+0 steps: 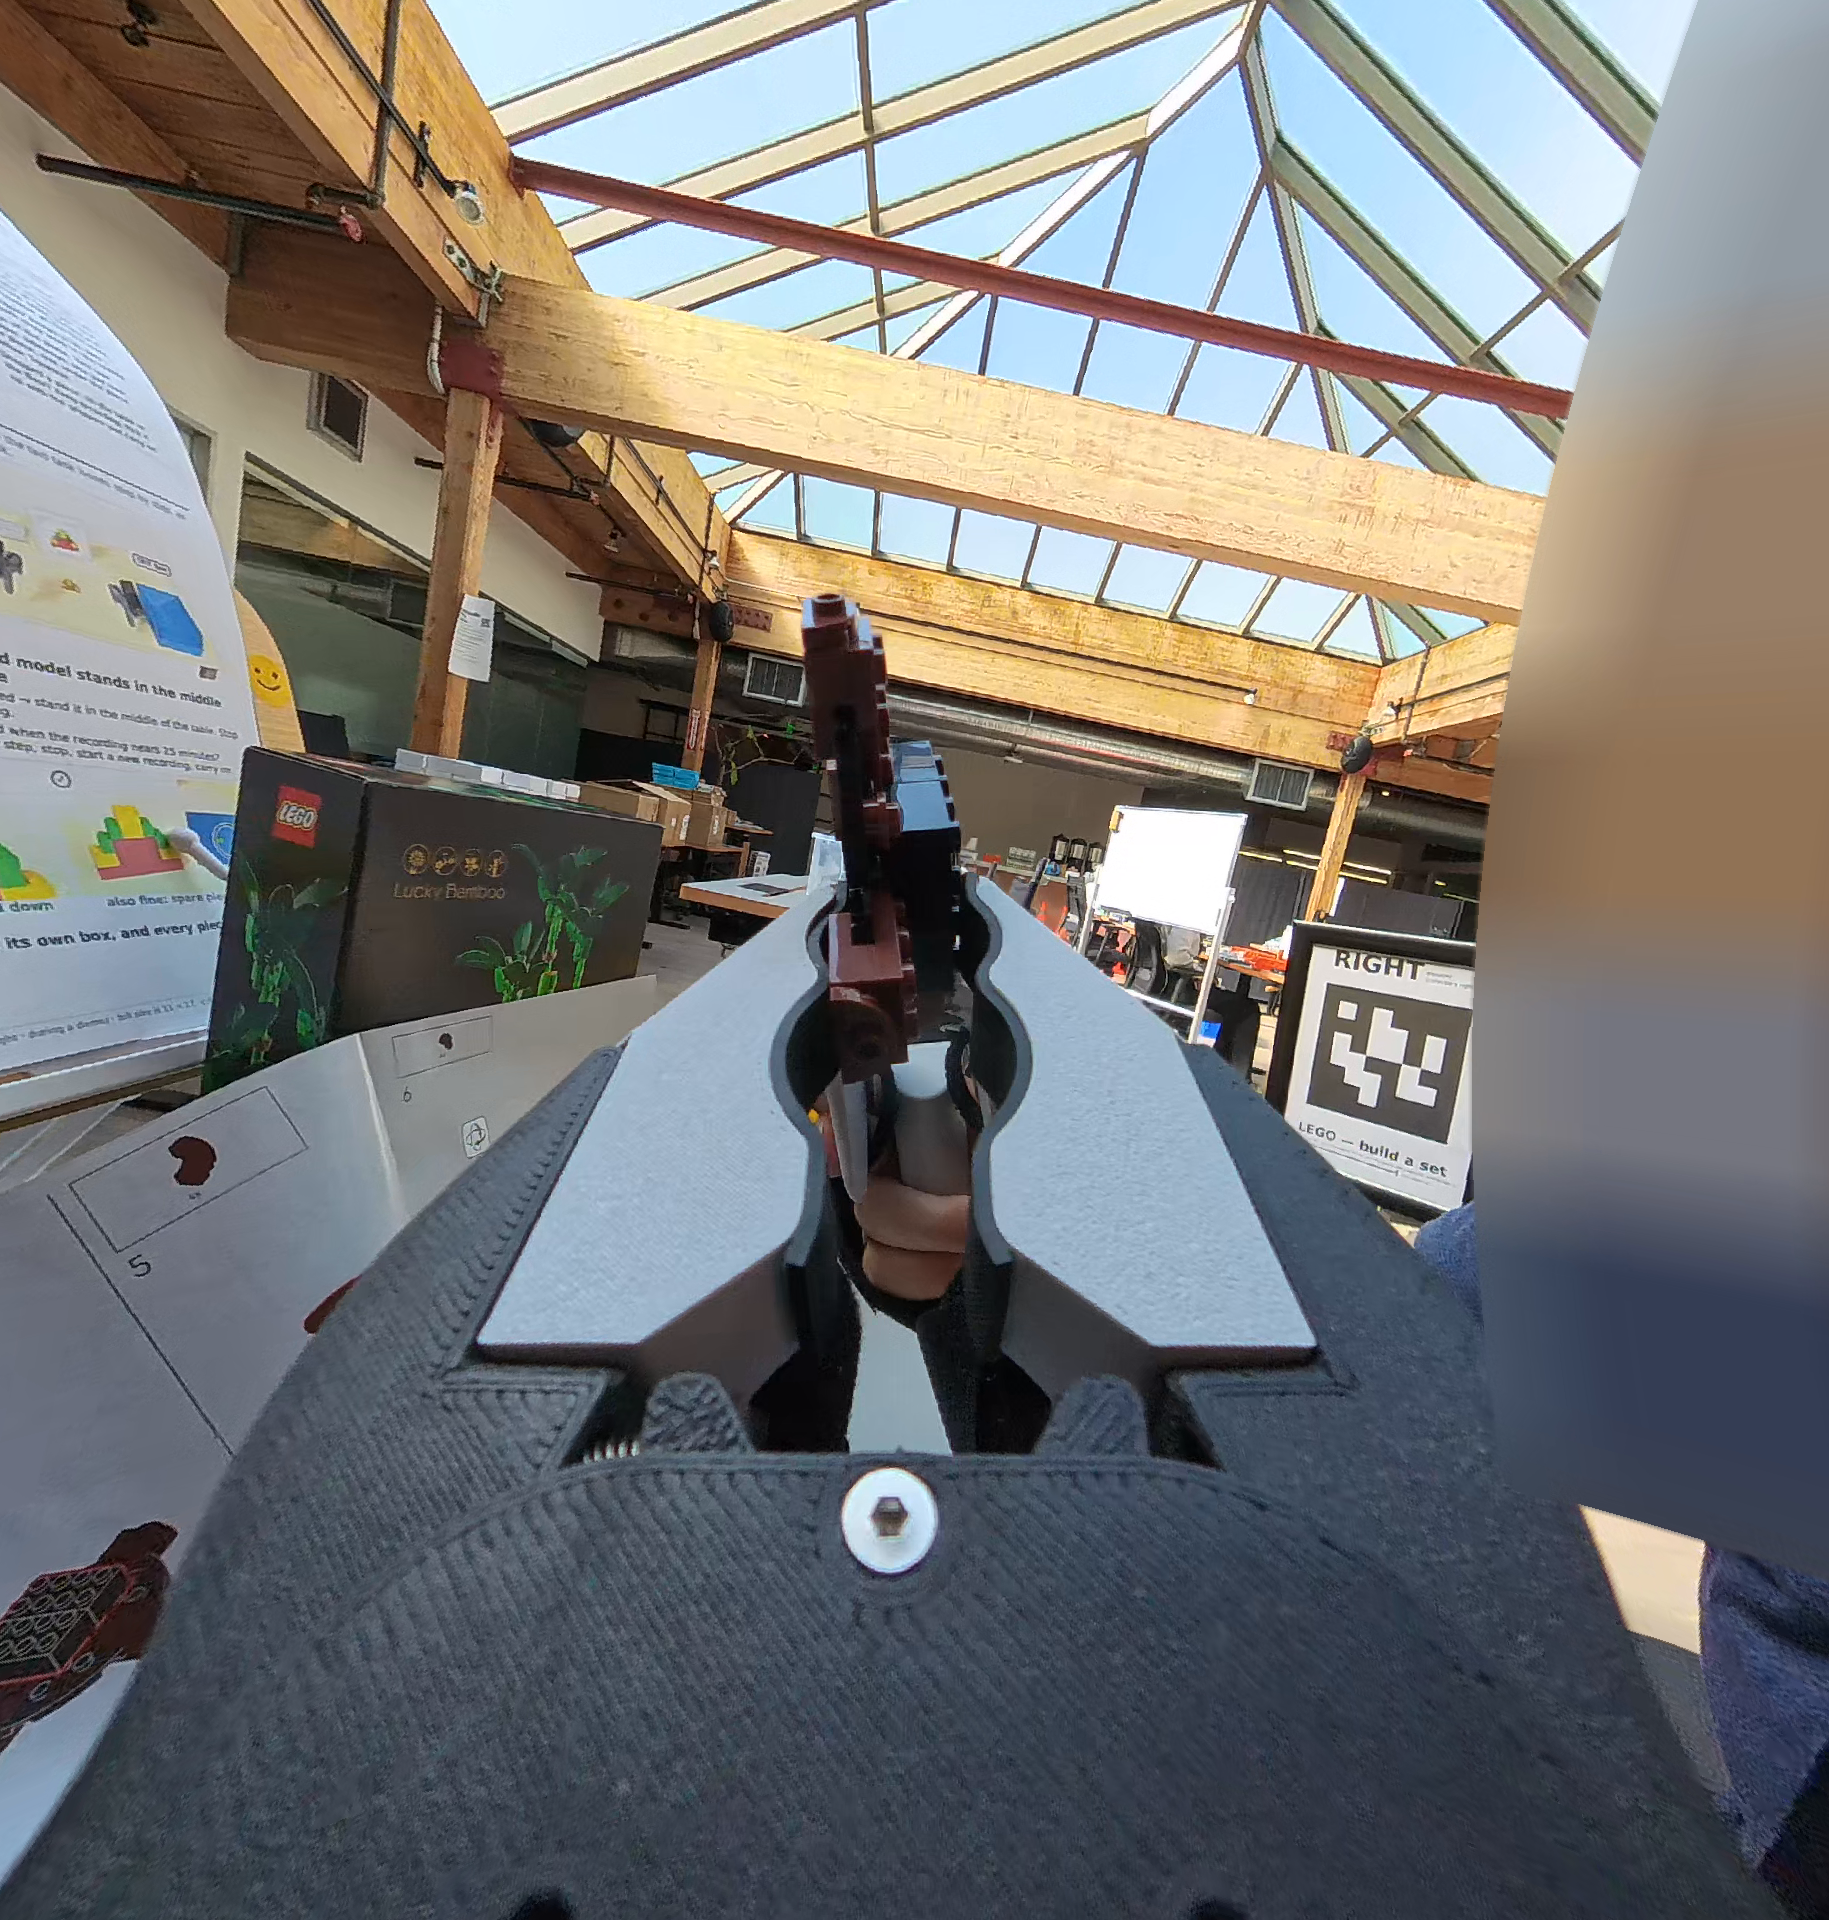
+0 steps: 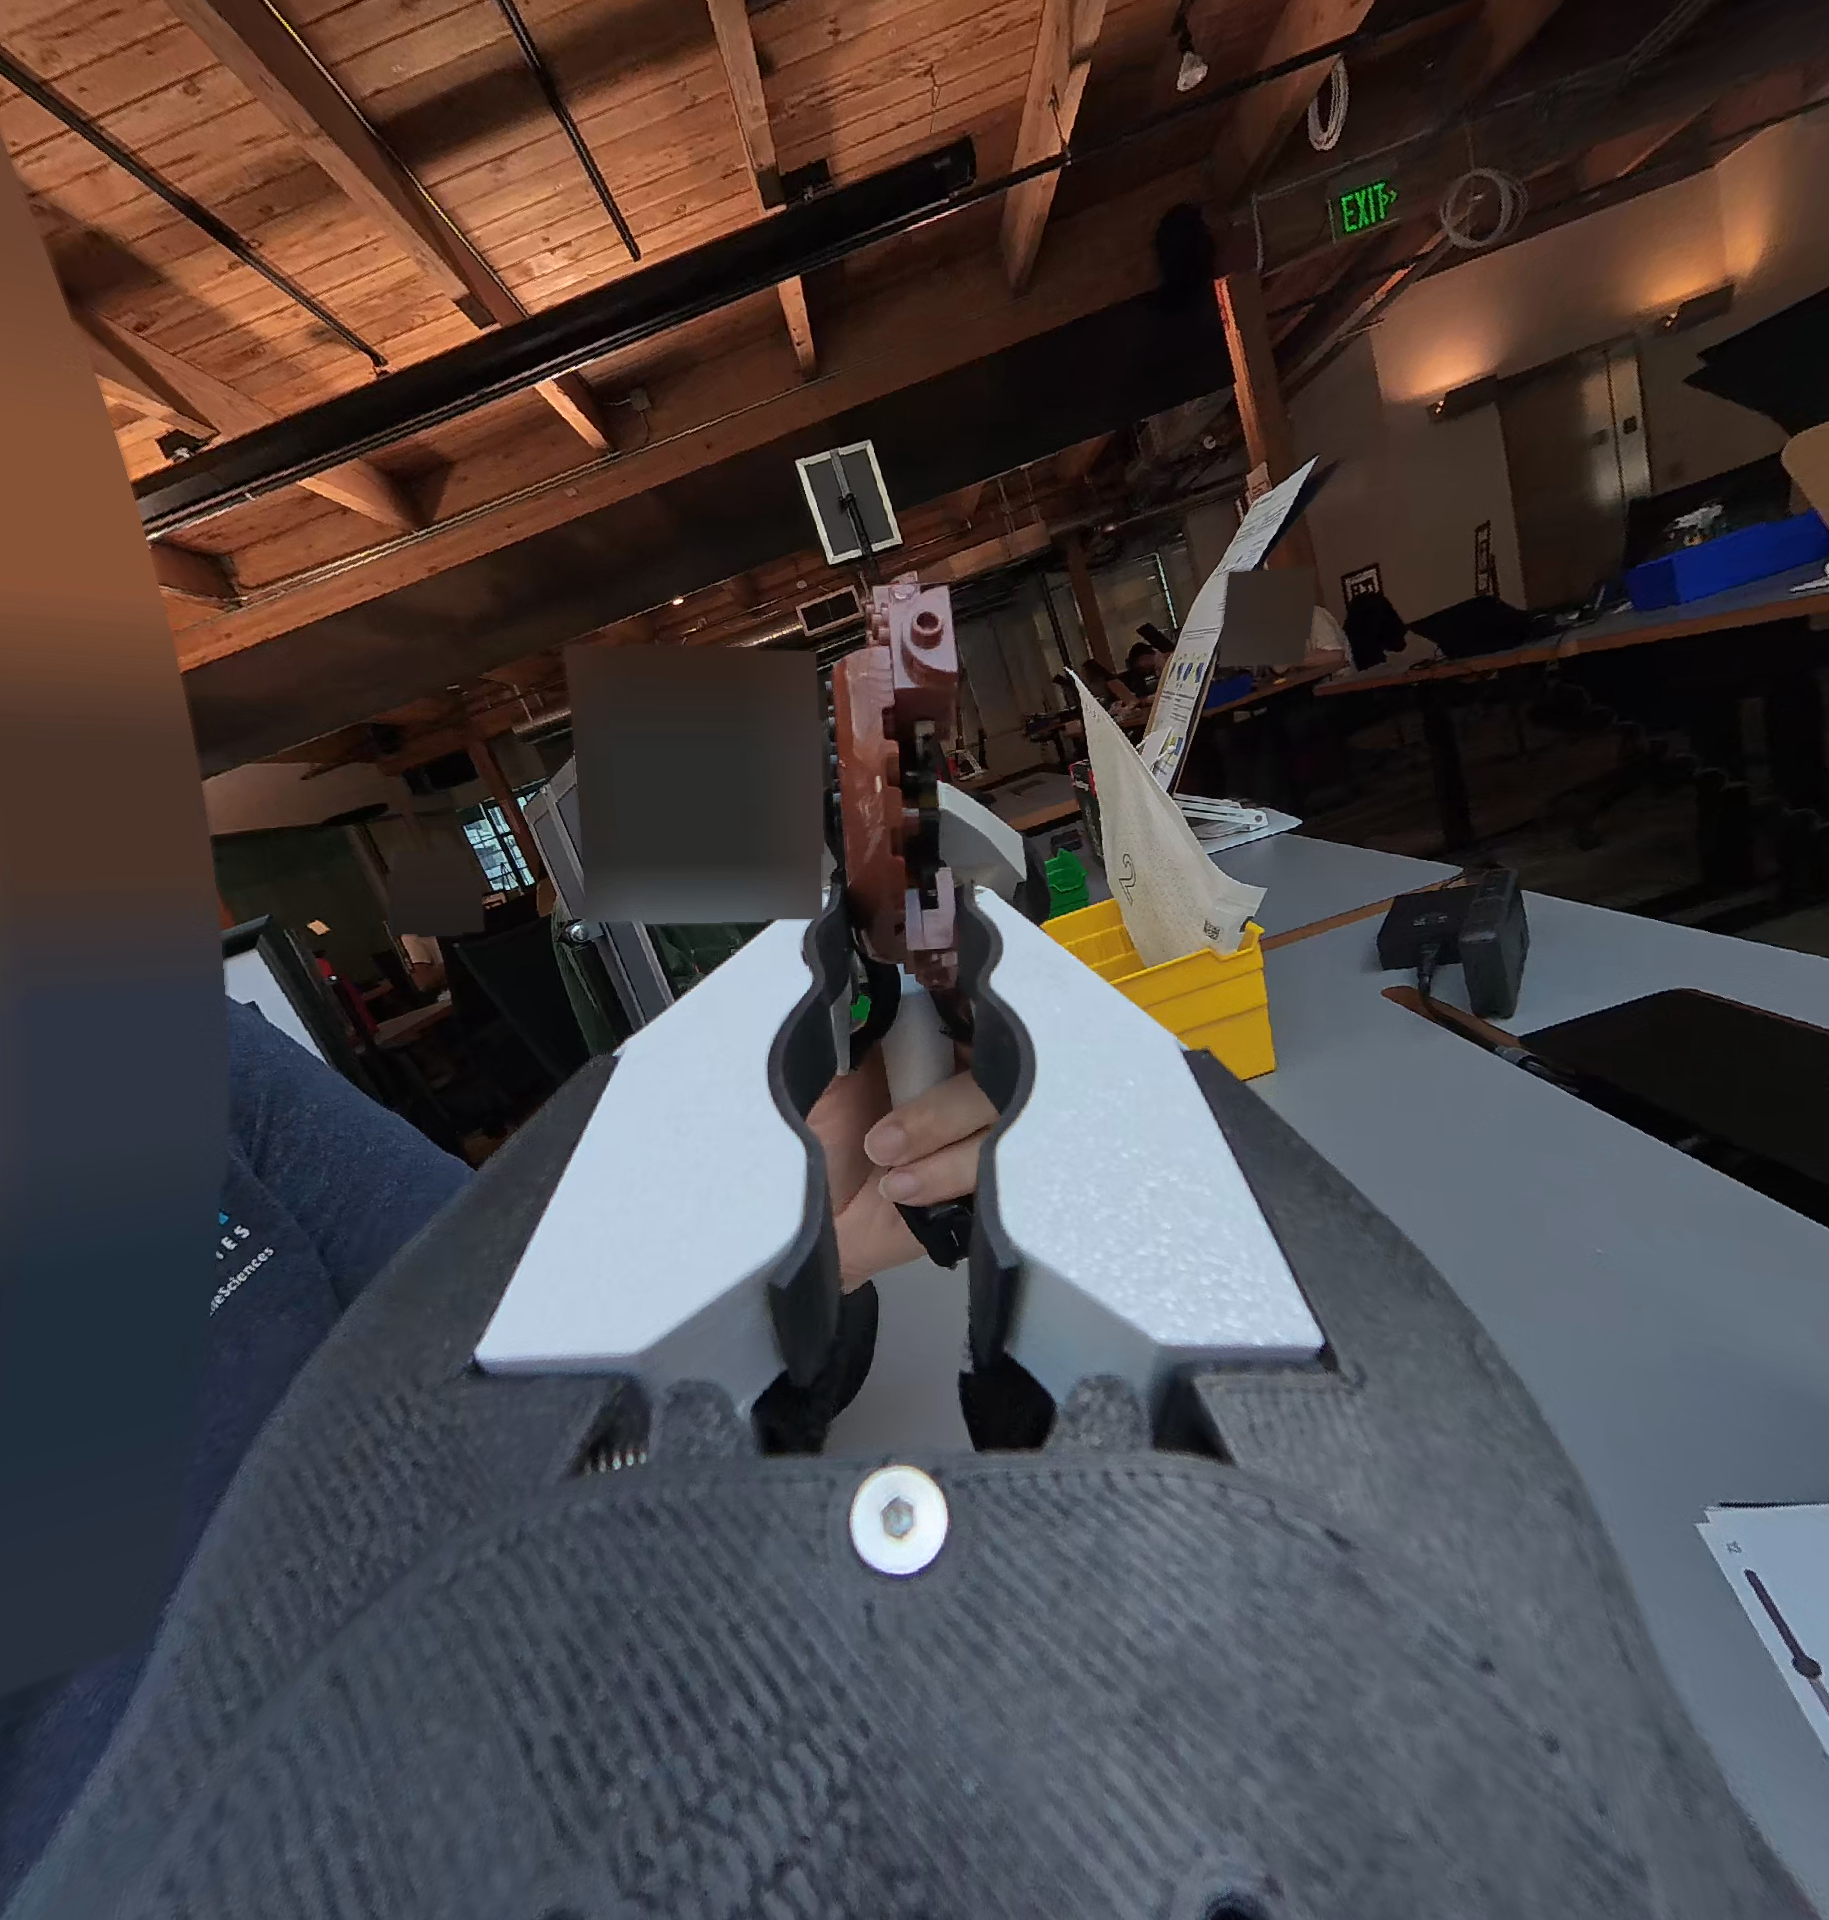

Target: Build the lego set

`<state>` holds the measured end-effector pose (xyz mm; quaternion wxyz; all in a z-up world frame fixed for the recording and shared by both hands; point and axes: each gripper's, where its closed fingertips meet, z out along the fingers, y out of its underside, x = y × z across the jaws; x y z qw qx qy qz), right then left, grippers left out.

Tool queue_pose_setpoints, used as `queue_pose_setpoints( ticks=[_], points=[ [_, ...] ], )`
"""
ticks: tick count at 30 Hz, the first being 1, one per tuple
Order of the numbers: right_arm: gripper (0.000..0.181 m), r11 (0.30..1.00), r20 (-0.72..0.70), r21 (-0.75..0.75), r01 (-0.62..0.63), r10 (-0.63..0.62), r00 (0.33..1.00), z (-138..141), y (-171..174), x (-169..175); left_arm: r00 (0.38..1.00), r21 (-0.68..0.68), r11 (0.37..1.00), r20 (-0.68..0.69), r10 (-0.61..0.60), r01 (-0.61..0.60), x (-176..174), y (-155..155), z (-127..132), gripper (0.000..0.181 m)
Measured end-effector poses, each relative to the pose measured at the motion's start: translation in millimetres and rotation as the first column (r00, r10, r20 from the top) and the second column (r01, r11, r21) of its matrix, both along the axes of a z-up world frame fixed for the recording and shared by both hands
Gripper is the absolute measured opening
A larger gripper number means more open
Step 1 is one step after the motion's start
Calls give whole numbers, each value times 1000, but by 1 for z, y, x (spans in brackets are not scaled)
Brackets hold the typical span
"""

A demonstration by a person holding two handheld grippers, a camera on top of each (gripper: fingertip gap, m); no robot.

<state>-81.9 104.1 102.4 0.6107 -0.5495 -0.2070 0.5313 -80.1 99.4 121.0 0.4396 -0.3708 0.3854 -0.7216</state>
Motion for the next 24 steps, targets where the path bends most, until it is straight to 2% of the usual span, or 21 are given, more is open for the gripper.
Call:
queue_pose_setpoints(
  ticks=[13,15,17,18,20,24],
  points=[
    [19,1000,35,29,2,-3,999,3,-4,-1,999,-6,1000,22,-30,30,-1,-5,3,17],
    [19,996,63,90,-24,19,998,4,-9,-2,999,29,999,14,-41,40,-2,-9,3,18],
    [61,991,80,133,-3,-8,997,12,-11,4,998,67,996,3,-58,58,-4,-14,3,18],
    [65,988,85,152,-13,1,996,17,-15,8,998,86,994,3,-65,64,-5,-16,4,18],
    [42,980,94,186,-71,54,994,27,-30,13,997,127,989,-13,-74,75,-6,-19,2,17],
    [43,980,181,201,-16,-21,983,30,-30,16,995,224,971,-70,-65,79,-2,-28,-6,17]
  ],
)
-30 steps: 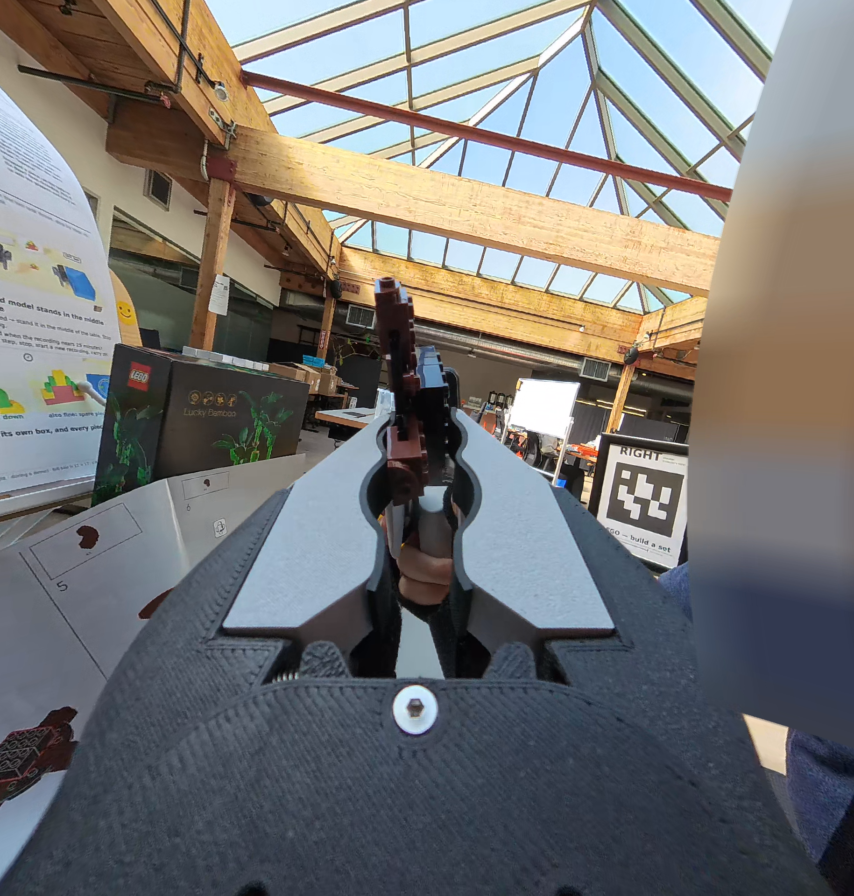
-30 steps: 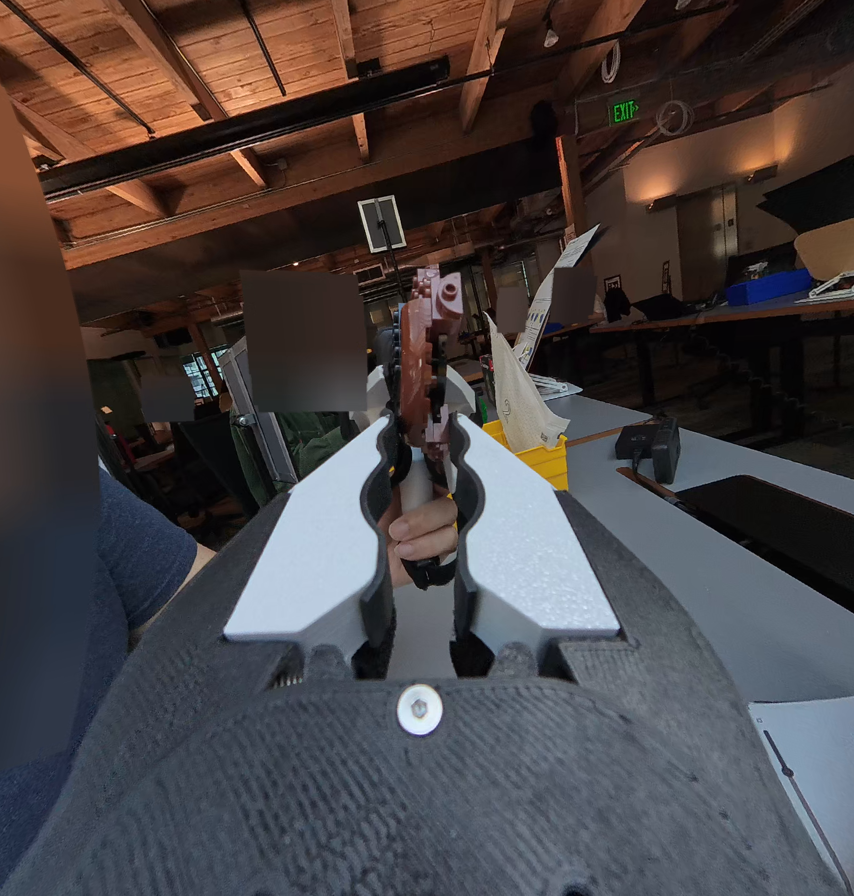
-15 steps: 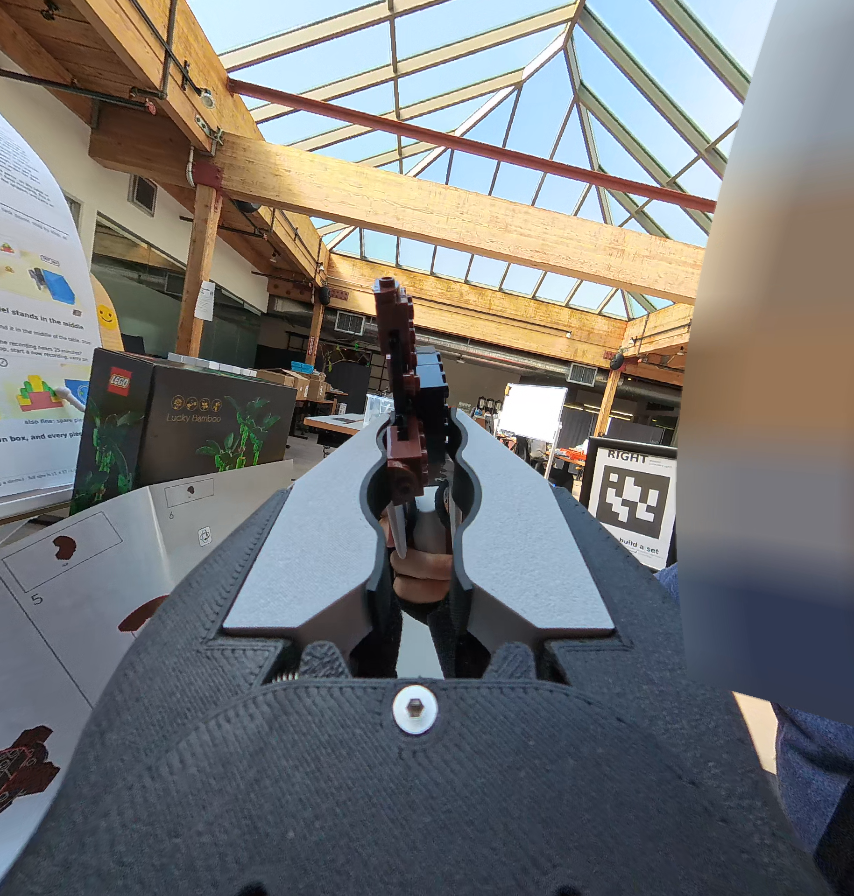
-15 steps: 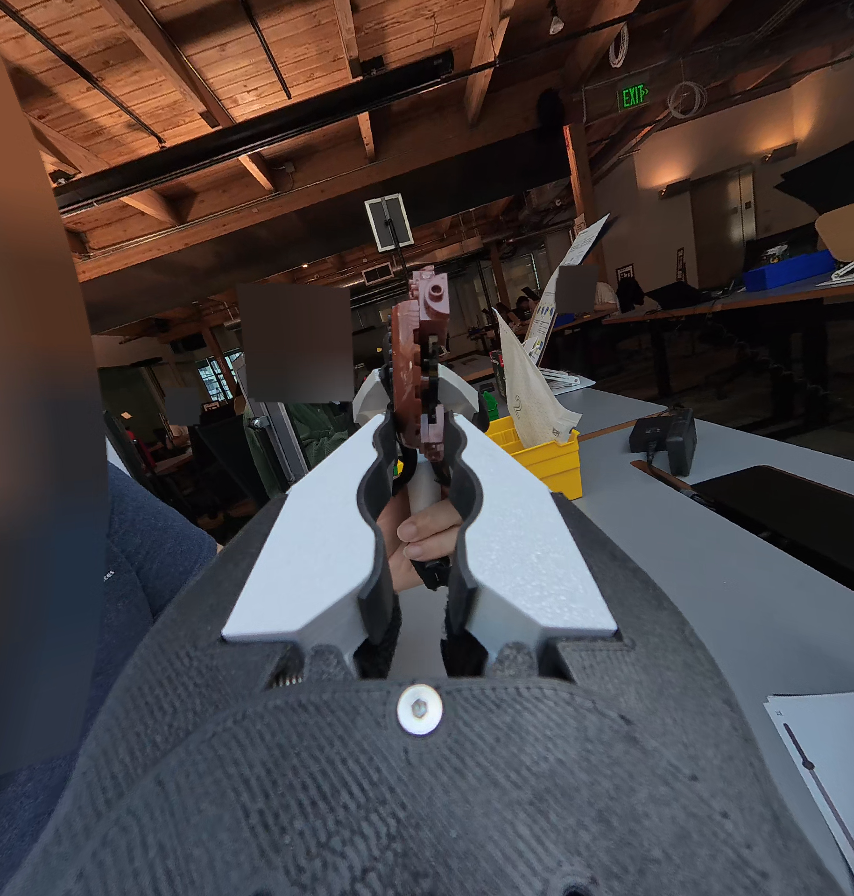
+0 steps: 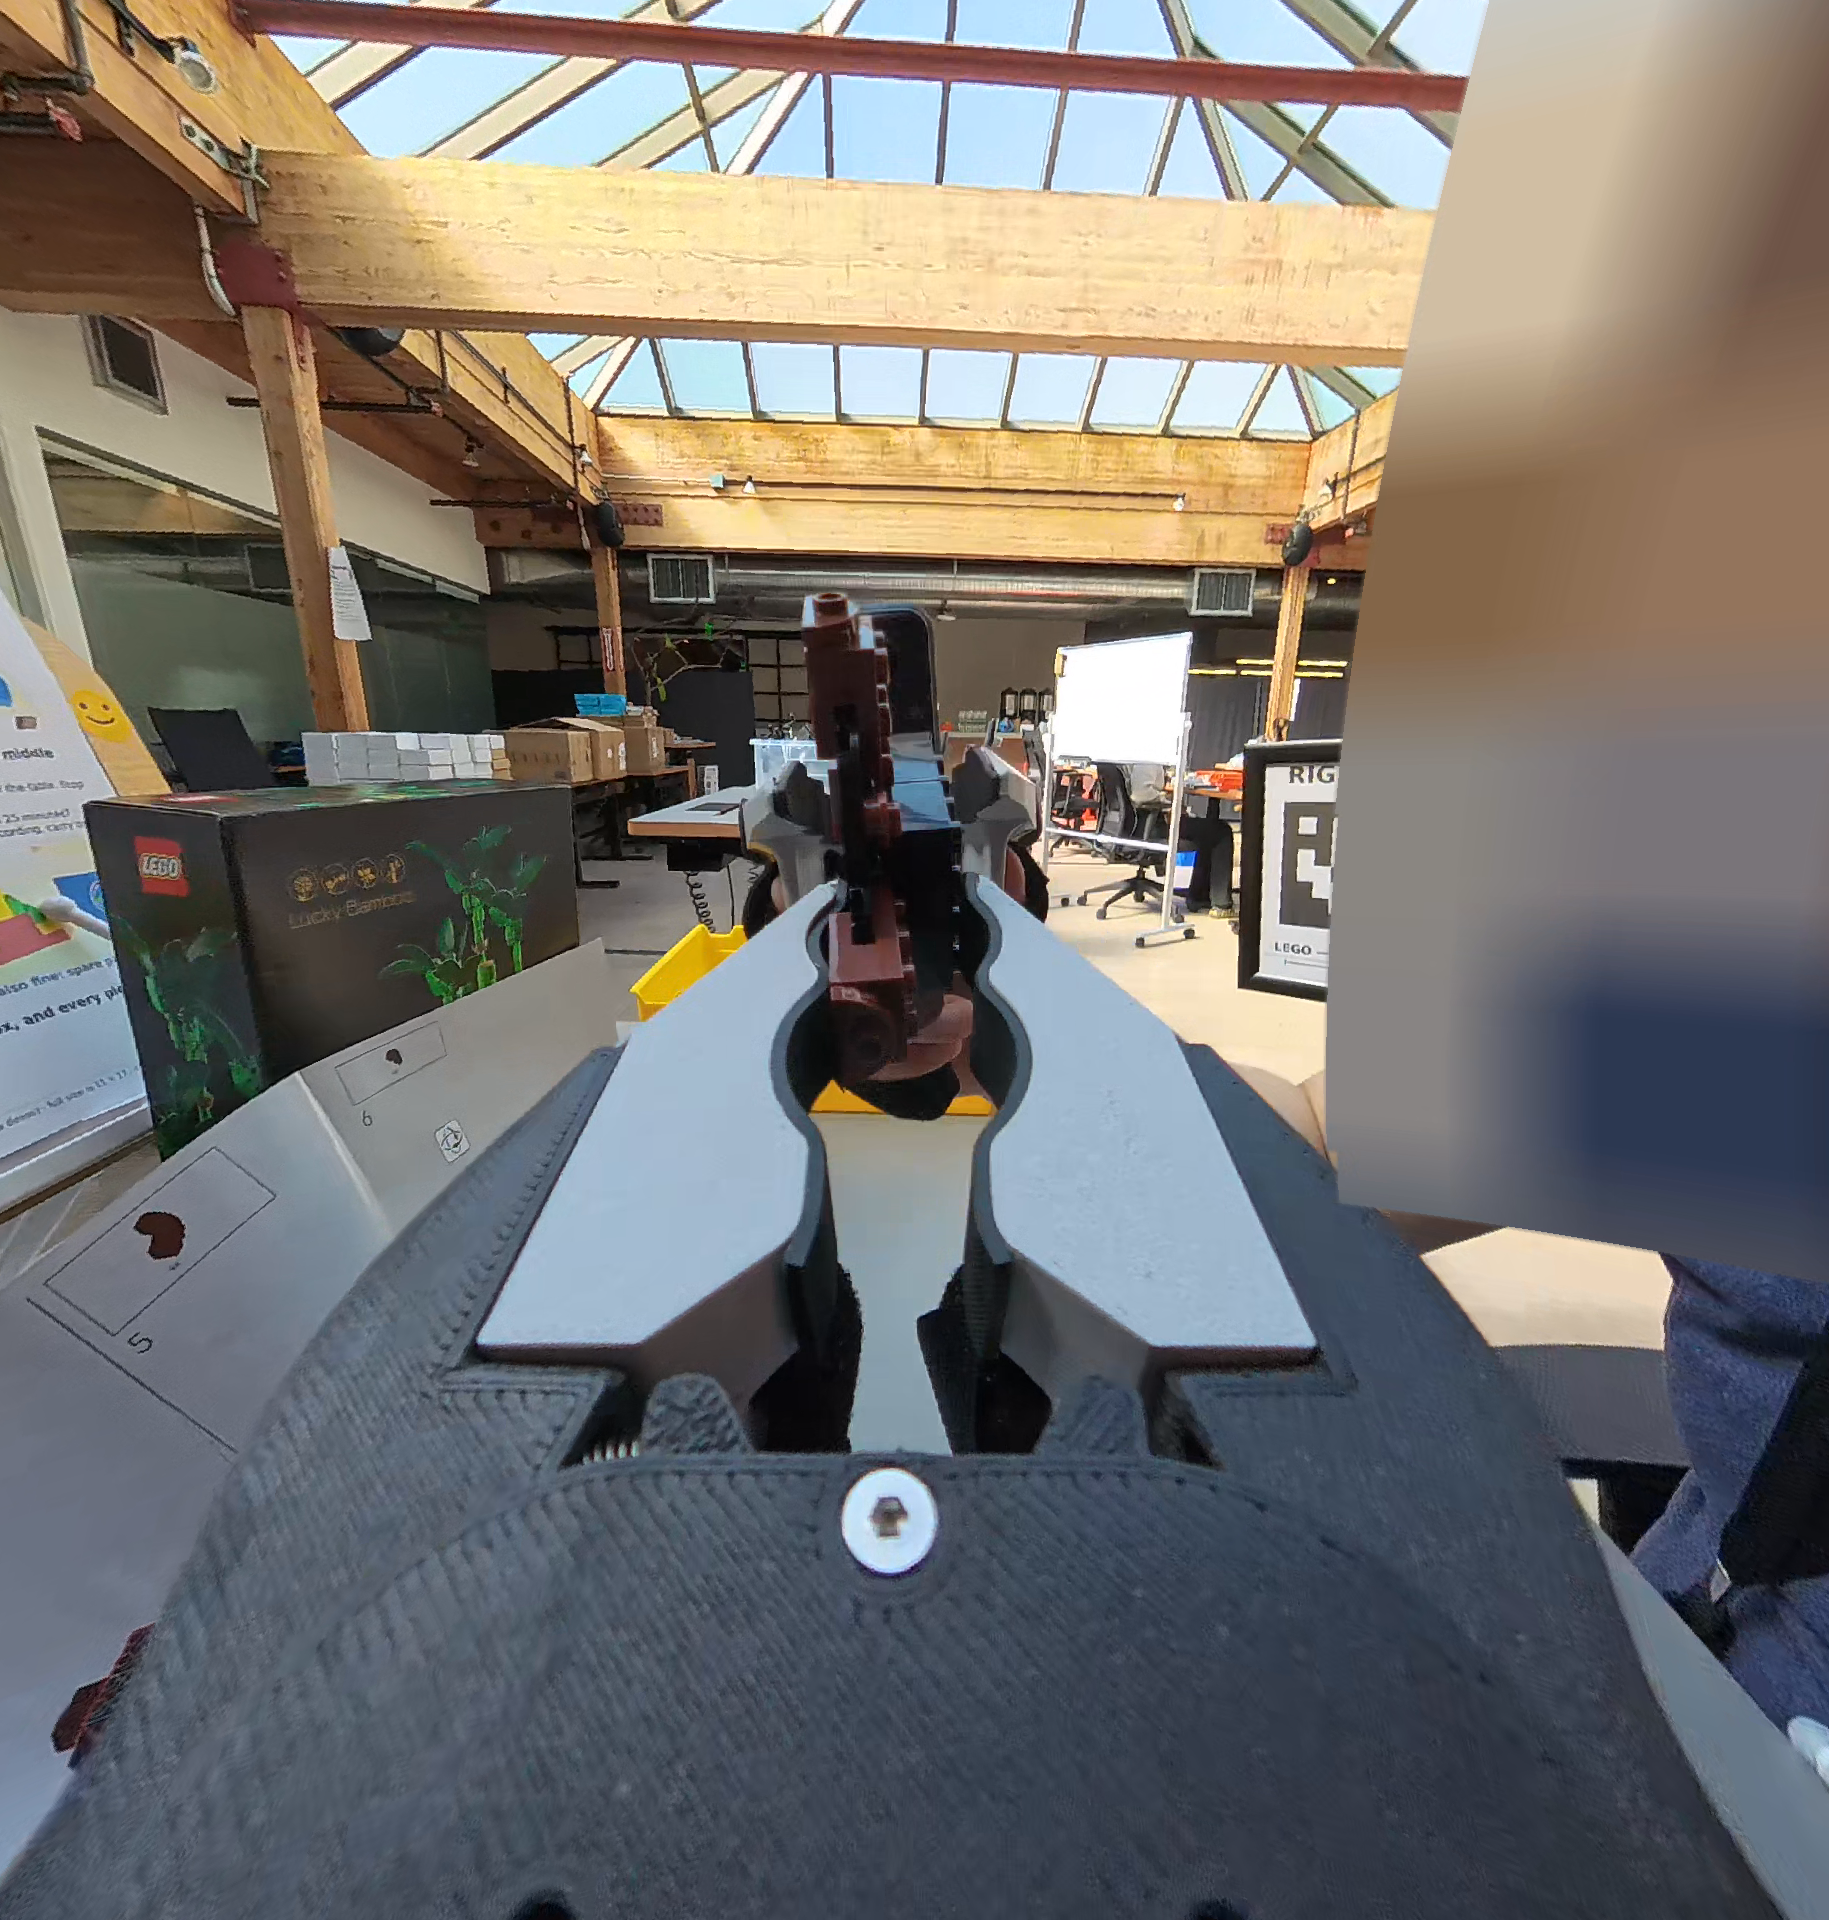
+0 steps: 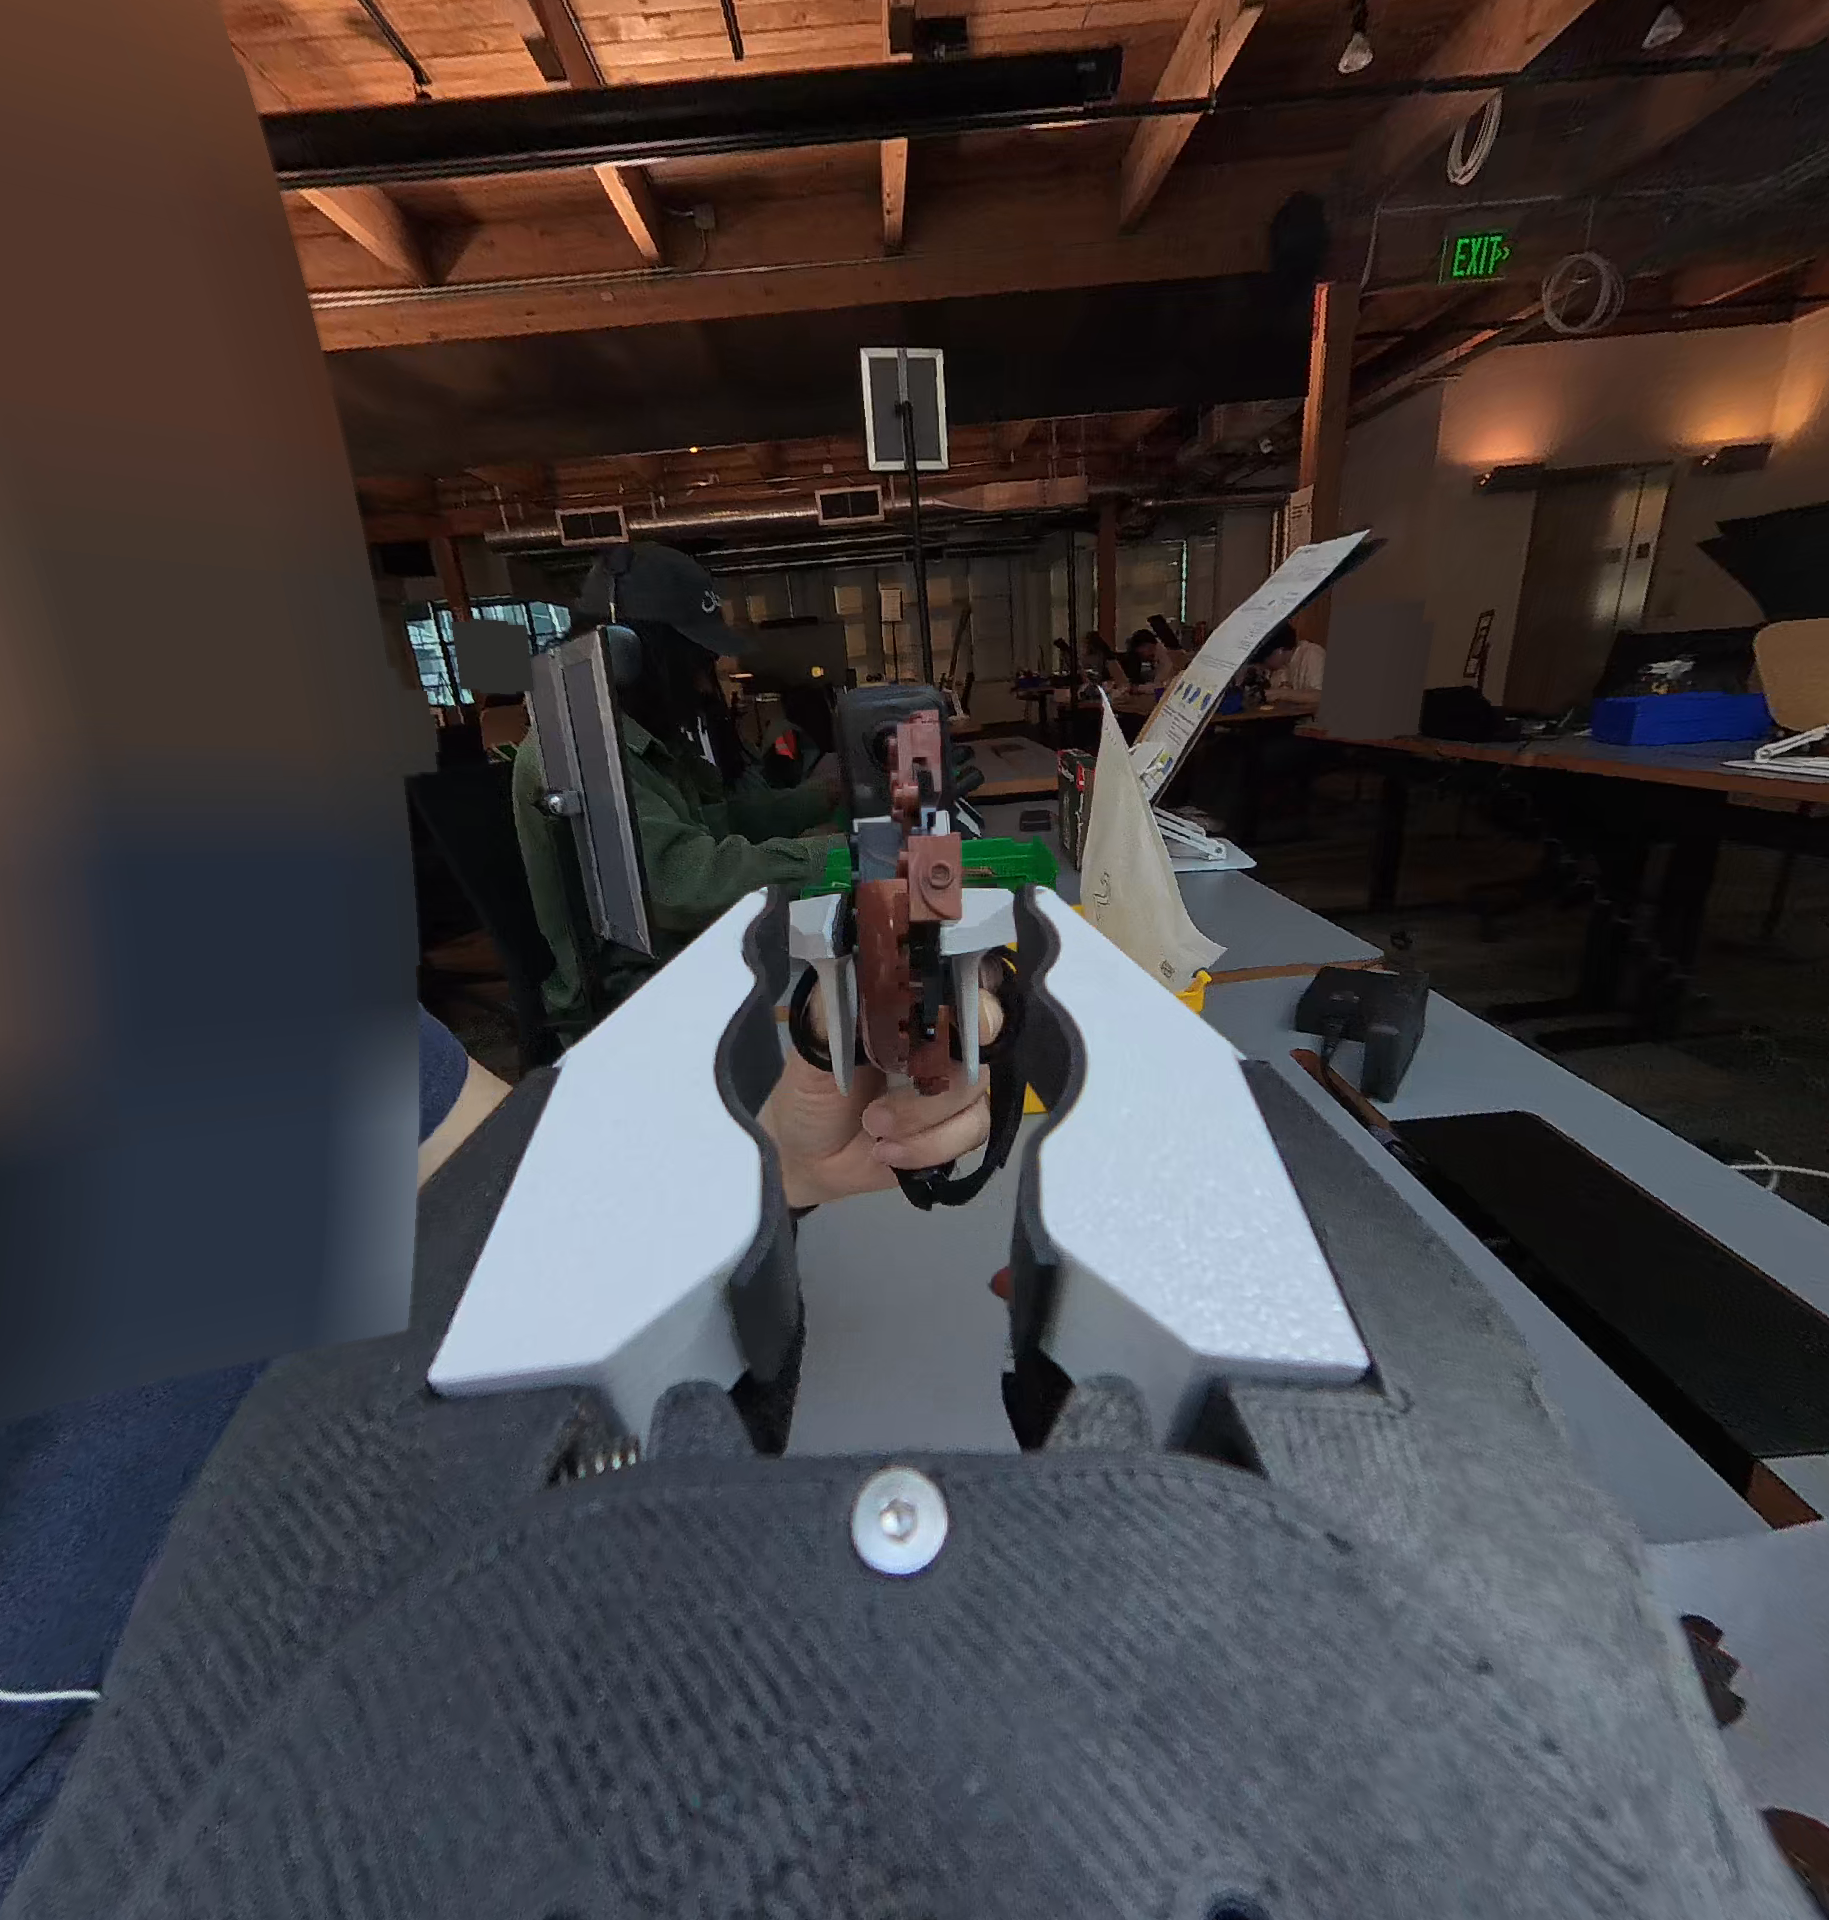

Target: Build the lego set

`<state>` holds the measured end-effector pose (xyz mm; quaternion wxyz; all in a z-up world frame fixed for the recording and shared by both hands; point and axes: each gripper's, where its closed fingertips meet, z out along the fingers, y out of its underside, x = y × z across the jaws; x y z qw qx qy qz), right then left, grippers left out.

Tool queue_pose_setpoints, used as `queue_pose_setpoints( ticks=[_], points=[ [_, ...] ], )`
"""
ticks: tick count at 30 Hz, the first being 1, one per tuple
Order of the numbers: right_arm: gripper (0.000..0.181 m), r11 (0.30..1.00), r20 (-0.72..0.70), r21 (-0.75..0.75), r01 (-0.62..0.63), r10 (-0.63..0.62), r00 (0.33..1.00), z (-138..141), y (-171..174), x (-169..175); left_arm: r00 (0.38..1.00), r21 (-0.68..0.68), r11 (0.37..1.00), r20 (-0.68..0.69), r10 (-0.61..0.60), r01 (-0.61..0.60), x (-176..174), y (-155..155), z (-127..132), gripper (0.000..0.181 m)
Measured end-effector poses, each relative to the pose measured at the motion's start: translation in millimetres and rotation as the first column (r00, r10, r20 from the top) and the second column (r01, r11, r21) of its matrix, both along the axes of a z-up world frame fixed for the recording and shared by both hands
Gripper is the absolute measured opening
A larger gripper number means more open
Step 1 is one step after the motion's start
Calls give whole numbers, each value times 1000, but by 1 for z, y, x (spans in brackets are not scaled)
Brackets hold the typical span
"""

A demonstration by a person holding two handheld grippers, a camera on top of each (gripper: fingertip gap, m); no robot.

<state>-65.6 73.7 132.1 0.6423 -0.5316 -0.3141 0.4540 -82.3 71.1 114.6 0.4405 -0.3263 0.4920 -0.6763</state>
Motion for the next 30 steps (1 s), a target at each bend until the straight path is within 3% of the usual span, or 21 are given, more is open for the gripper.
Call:
queue_pose_setpoints(
  ticks=[4,14,18,19,20,21,23,24,27,30],
  points=[
    [19,1000,87,16,18,-19,996,-5,-3,-3,1000,33,999,-19,-8,9,3,-7,-3,17],
    [19,991,-6,-132,-1,0,1000,-14,13,2,996,-96,995,-80,-47,39,8,8,-10,17],
    [18,988,-60,-156,-2,-7,998,-17,22,5,991,-218,973,-92,-97,75,10,17,-12,17],
    [24,988,-60,-156,-19,9,998,-19,22,5,987,-258,961,-99,-125,96,10,19,-12,17],
    [51,984,-52,-177,-25,16,999,-23,25,8,983,-311,944,-103,-149,110,10,23,-12,17],
    [61,979,-23,-200,-40,36,999,-31,26,11,979,-372,921,-116,-166,112,9,30,-14,17],
    [39,966,135,-252,-55,92,987,-66,24,17,961,-492,865,-177,-213,101,7,48,-24,18],
    [32,955,279,-298,-8,95,956,-97,27,22,944,-546,834,-226,-240,81,5,56,-33,18],
    [26,881,663,-421,215,138,736,-192,31,43,889,-631,775,-375,-263,-37,-3,79,-64,17],
    [30,802,761,-511,310,255,596,-239,24,34,849,-651,752,-450,-275,-101,-12,89,-79,17]
  ],
)
